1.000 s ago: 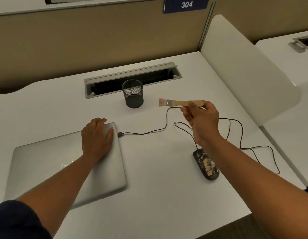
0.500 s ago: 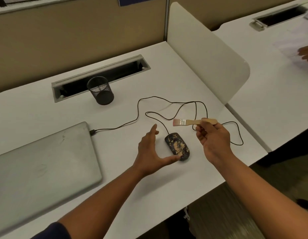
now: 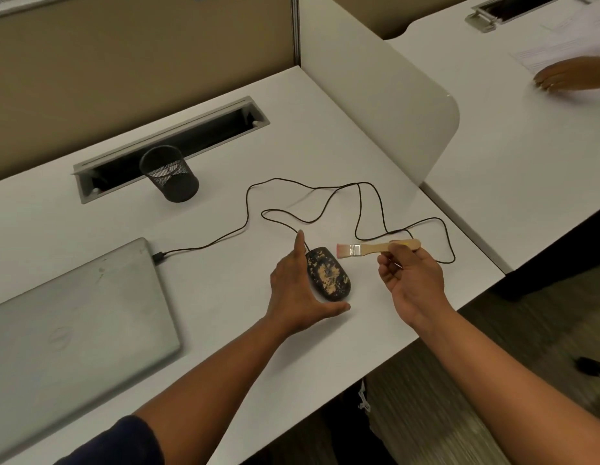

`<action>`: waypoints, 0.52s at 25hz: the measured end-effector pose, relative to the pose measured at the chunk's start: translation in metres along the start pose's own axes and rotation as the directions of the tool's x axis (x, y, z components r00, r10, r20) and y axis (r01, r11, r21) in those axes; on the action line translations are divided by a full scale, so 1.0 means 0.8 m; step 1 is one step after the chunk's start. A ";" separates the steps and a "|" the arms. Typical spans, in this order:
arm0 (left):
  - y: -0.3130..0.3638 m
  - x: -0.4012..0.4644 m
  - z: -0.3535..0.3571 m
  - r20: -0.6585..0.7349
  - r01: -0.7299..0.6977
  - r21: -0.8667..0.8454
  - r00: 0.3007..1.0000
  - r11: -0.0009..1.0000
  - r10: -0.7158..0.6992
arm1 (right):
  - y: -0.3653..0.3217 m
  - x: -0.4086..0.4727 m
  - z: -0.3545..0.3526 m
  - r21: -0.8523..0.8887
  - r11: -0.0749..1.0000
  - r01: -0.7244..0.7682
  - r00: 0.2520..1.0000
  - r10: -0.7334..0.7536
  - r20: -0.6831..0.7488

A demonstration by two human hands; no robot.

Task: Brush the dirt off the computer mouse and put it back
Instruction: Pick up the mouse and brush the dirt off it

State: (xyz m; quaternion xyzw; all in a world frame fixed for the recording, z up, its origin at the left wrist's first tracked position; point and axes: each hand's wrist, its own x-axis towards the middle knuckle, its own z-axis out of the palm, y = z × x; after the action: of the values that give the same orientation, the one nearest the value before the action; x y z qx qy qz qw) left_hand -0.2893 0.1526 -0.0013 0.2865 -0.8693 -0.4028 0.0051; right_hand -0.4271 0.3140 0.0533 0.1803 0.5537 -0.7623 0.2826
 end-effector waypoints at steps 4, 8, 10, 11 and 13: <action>0.001 0.003 0.006 -0.023 0.006 0.029 1.000 1.000 -0.005 | 0.001 0.000 -0.008 0.013 1.000 -0.007 1.000 0.007 0.002; 0.003 0.002 0.011 -0.033 0.024 0.034 0.999 0.999 -0.023 | 0.001 0.001 -0.015 0.026 0.999 -0.028 1.000 0.028 -0.005; 0.005 0.002 0.013 -0.039 0.027 0.014 0.999 1.000 -0.027 | 0.002 0.003 -0.019 0.030 0.999 -0.034 0.999 0.034 -0.001; 0.005 0.002 0.014 -0.039 0.028 0.000 0.999 1.000 -0.028 | 0.002 0.004 -0.021 0.030 0.999 -0.036 0.999 0.035 0.009; 0.006 0.001 0.012 -0.036 0.025 -0.021 0.999 0.999 -0.026 | 0.002 0.007 -0.027 0.028 0.999 -0.040 0.999 0.039 0.035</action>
State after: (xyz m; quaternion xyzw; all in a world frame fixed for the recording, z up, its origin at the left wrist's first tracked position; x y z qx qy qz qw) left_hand -0.2950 0.1612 -0.0044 0.3046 -0.8612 -0.4064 0.0185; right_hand -0.4313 0.3326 0.0418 0.1820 0.5341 -0.7675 0.3043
